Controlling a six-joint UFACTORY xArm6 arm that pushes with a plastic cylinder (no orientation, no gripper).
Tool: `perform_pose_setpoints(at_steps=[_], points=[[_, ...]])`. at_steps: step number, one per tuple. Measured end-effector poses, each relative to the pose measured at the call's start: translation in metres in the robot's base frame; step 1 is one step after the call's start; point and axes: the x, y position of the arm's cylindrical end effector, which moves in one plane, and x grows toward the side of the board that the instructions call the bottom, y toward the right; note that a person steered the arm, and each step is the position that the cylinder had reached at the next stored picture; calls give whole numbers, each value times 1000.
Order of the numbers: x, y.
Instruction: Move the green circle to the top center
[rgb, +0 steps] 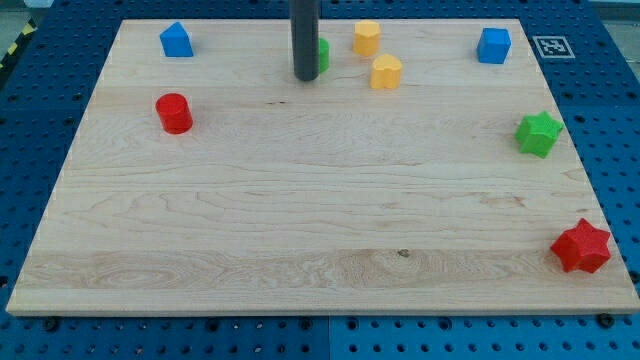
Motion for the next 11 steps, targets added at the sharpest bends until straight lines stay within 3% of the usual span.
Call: perform_pose_setpoints(at_steps=[2,4,6,7,8,9,11], points=[[25,-2],[-20,-2],[-30,-2],[-28,-5],[7,-12],[39,3],[41,141]])
